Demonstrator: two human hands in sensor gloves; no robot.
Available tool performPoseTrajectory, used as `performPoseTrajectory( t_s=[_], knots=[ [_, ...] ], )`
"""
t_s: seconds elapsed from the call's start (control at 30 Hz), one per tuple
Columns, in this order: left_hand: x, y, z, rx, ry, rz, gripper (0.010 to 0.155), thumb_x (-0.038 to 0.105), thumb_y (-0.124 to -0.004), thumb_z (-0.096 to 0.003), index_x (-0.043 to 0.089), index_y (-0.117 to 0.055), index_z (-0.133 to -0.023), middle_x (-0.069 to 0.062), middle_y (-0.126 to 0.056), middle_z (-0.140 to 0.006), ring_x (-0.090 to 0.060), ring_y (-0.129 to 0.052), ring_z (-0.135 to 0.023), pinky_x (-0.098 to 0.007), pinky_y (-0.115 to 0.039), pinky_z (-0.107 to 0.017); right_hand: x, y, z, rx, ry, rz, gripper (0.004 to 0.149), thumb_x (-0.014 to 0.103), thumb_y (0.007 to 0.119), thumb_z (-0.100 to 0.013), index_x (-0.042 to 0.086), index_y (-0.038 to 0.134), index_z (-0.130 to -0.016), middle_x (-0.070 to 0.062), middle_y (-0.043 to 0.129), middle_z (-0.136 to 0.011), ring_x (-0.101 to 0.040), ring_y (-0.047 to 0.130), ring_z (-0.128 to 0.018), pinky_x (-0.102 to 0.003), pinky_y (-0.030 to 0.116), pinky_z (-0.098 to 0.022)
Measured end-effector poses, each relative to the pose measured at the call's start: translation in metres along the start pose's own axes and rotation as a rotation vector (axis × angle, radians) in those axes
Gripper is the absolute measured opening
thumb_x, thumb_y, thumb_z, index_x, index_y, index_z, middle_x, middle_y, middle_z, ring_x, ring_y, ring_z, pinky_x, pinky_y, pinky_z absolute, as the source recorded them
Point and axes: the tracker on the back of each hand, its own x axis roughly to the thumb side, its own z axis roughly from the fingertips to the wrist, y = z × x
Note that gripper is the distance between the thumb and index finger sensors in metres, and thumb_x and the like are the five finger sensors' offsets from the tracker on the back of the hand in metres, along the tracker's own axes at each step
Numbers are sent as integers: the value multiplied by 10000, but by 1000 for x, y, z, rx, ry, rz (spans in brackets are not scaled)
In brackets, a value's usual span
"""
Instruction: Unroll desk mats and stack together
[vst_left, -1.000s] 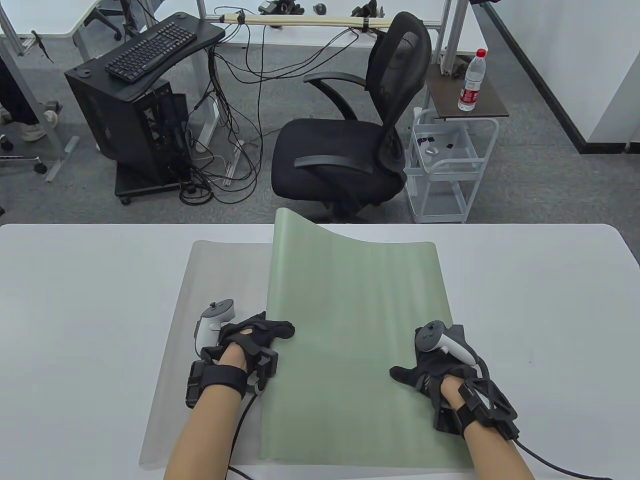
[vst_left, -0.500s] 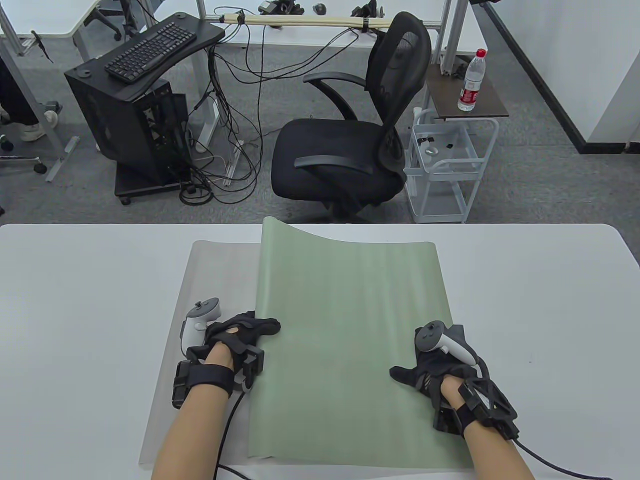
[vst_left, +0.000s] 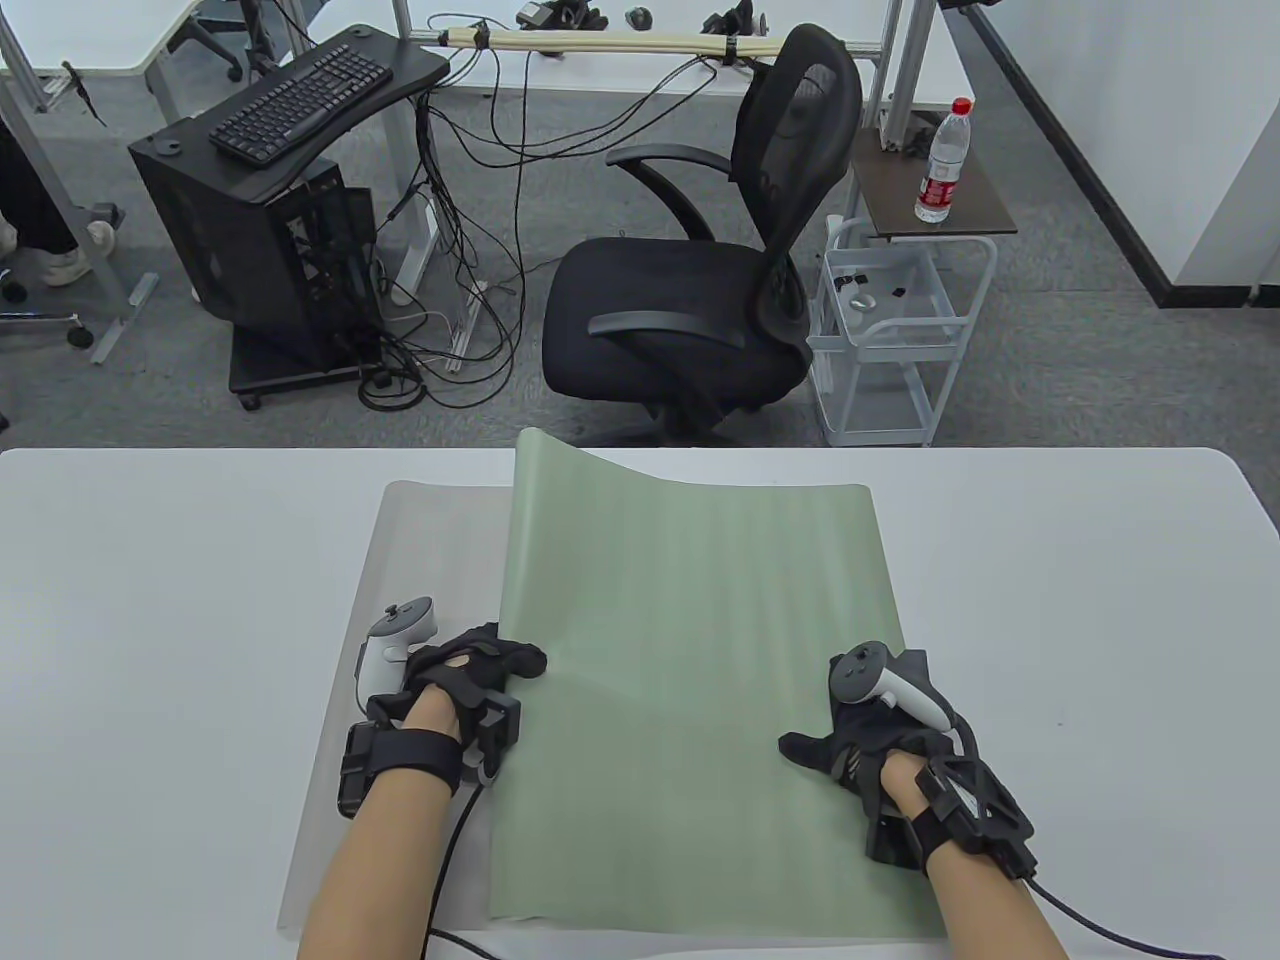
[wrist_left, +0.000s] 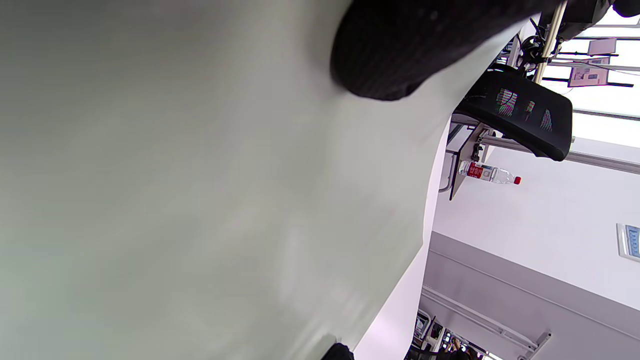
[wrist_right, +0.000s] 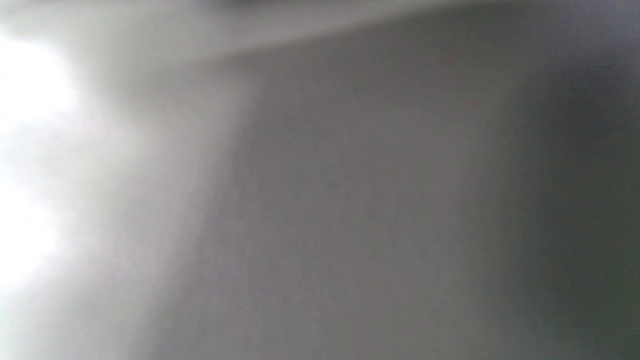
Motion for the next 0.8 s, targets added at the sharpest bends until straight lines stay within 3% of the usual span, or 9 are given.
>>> performPoseTrajectory(
  t_s=[0.2, 0.43, 0.5, 0.63, 0.8],
  knots=[
    [-1, 11, 3, 29, 8, 16, 772, 312, -894, -456, 173, -349, -984, -13, -736, -908, -211, -1005, -640, -400, -898, -504, 0, 0, 0, -2, -3, -3, 1003, 796, 530, -309, 386, -245, -794, 53, -408, -830, -284, -392, -756, -584, -155, -534],
    [3, 14, 4, 45, 23, 3, 687, 354, -926, -448, 249, -454, -936, 26, -740, -893, -157, -1038, -578, -338, -942, -463, 0, 0, -1, -4, -3, -3, 1002, 796, 530, -308, 386, -244, -795, 52, -407, -831, -284, -392, -756, -585, -155, -534],
    [6, 14, 5, 32, 4, 7, 677, 336, -883, -458, 223, -421, -940, -36, -691, -983, -180, -1029, -603, -351, -930, -472, 0, 0, -1, -4, -3, -2, 1002, 796, 529, -309, 386, -245, -795, 52, -407, -831, -285, -391, -756, -585, -155, -534],
    [6, 20, 10, 59, -7, 24, 697, 288, -840, -458, 204, -377, -972, 8, -784, -932, -229, -1017, -660, -399, -908, -496, -1, 0, -1, -5, -4, -4, 1002, 796, 529, -309, 386, -244, -796, 52, -407, -832, -285, -392, -756, -585, -156, -533],
    [3, 27, 11, 55, -7, 22, 732, 331, -877, -456, 177, -394, -984, -18, -777, -903, -237, -984, -649, -422, -877, -507, -1, 1, -1, -9, -7, -7, 1002, 795, 531, -309, 387, -241, -800, 52, -405, -834, -284, -390, -758, -584, -155, -533]
  ],
)
